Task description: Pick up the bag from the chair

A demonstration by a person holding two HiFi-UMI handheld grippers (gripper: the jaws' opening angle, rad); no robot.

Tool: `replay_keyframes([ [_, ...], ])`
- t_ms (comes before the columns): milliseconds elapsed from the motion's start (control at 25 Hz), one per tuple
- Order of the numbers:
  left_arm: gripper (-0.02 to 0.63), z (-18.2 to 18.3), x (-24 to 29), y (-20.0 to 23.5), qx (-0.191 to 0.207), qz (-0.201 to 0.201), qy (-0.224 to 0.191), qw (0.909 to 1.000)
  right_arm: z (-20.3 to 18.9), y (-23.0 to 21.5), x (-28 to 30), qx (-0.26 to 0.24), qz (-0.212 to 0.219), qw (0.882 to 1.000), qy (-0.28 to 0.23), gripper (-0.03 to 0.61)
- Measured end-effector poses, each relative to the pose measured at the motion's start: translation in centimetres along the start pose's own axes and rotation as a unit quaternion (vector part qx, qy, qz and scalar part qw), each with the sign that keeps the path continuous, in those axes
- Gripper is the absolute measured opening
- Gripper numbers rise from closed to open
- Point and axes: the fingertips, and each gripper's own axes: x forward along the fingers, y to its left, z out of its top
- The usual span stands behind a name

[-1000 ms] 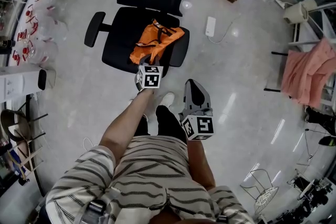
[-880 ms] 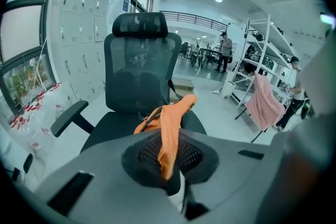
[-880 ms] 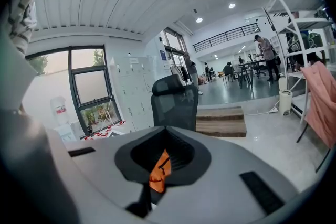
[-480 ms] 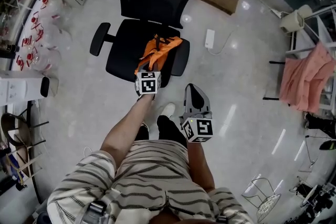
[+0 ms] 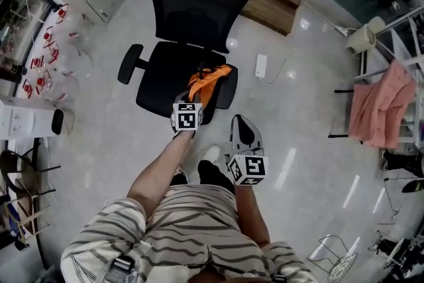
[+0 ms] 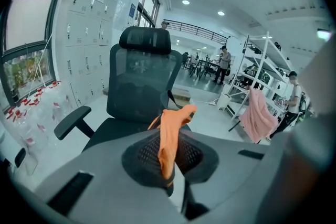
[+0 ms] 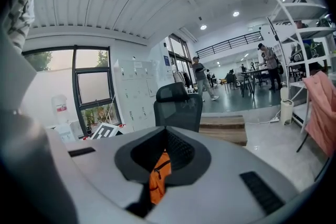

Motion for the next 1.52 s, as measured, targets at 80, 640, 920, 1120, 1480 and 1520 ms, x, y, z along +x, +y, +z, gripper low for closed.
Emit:
replay_keyframes([
  [80, 0.029, 0.3, -0.7, -0.2, 0.0, -0.005, -0.002, 1.0, 0.3, 0.4, -0.1, -0.004, 0.0, 1.0, -0.003, 0.018],
  [640, 0.029, 1.9, -5.6, -1.4, 0.01, -0.04, -0.032, 0.9986, 2.0, 2.5, -1.1, -0.019, -0.006, 1.0, -0.022, 0.017],
  [920, 0.029, 2.5, -7.8, -1.2, 0.008, -0.053, -0.048, 0.9974, 2.6, 4.0, -2.0, -0.03, -0.011, 0.999, -0.034, 0.018],
  [1120, 0.029, 2.8, -9.3, -1.4, 0.012, -0.064, -0.06, 0.996, 2.8, 4.9, -2.3, -0.031, -0.014, 0.999, -0.04, 0.017],
  [1480, 0.029, 4.4, -12.3, -1.4, 0.014, -0.083, -0.086, 0.9927, 3.3, 6.6, -2.8, -0.028, -0.013, 0.998, -0.047, 0.018],
  [1520, 0.029, 4.6, -12.5, -1.4, 0.015, -0.085, -0.09, 0.9922, 3.4, 6.7, -2.8, -0.028, -0.013, 0.998, -0.049, 0.018],
])
